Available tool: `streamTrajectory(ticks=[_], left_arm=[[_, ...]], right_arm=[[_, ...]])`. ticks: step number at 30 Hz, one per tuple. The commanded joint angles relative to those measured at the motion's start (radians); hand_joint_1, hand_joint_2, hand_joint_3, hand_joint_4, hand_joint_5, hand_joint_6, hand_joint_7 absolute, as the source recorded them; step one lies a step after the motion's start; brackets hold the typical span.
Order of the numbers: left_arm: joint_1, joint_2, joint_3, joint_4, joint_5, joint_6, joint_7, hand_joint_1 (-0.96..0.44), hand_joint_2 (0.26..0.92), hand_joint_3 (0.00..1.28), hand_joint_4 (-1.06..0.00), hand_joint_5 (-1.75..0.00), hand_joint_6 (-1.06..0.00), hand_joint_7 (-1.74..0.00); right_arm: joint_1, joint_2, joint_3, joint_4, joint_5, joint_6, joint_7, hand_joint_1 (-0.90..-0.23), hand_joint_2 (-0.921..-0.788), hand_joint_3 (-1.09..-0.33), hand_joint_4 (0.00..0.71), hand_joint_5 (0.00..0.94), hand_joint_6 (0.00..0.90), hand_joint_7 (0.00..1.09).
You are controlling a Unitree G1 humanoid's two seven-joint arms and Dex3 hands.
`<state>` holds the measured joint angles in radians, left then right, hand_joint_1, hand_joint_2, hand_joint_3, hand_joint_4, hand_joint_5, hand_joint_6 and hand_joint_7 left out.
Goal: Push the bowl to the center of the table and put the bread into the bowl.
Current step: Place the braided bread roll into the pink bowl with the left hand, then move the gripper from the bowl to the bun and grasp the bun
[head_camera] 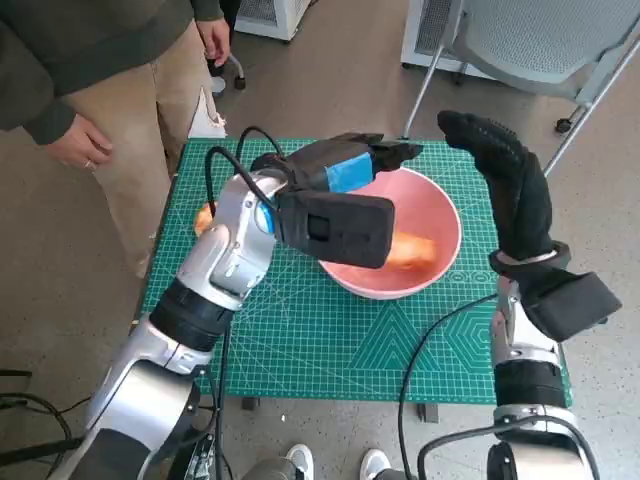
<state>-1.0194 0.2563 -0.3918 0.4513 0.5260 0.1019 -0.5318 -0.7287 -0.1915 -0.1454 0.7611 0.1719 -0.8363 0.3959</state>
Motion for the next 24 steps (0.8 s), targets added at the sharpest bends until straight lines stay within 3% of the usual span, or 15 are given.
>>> streamTrajectory(ticks=[1,7,11,18,24], left_arm=[[0.021,0.041,0.028,-0.072,-0.032,-0.004,-0.030,-0.51,0.757,0.01,0.00,0.00,-0.11,-0.01],[0.085,0.147,0.097,-0.254,-0.074,0.023,-0.102,-0.53,0.766,0.01,0.00,0.00,-0.12,-0.01],[0.253,0.344,0.287,-0.518,-0.081,0.053,-0.118,-0.53,0.751,0.00,0.00,0.00,-0.14,-0.02],[0.395,0.431,0.377,-0.628,-0.039,0.104,-0.103,-0.53,0.733,0.00,0.00,0.00,-0.16,-0.03],[0.466,0.477,0.368,-0.669,0.007,0.160,-0.105,-0.52,0.720,0.00,0.00,0.00,-0.17,-0.03]], right_arm=[[0.021,0.008,0.006,0.012,-0.005,0.007,-0.002,-0.715,-0.921,-0.819,0.197,0.003,-0.001,0.53],[0.020,0.012,0.008,0.011,-0.001,0.008,0.002,-0.715,-0.921,-0.819,0.197,0.003,-0.001,0.53],[0.010,0.020,0.013,0.026,0.000,0.007,0.009,-0.718,-0.921,-0.819,0.197,0.002,-0.001,0.53],[-0.005,0.030,0.019,0.052,-0.003,-0.003,0.012,-0.718,-0.921,-0.817,0.198,0.003,-0.001,0.53],[-0.022,0.035,0.022,0.076,0.002,-0.009,0.023,-0.717,-0.921,-0.815,0.198,0.003,-0.001,0.53]])
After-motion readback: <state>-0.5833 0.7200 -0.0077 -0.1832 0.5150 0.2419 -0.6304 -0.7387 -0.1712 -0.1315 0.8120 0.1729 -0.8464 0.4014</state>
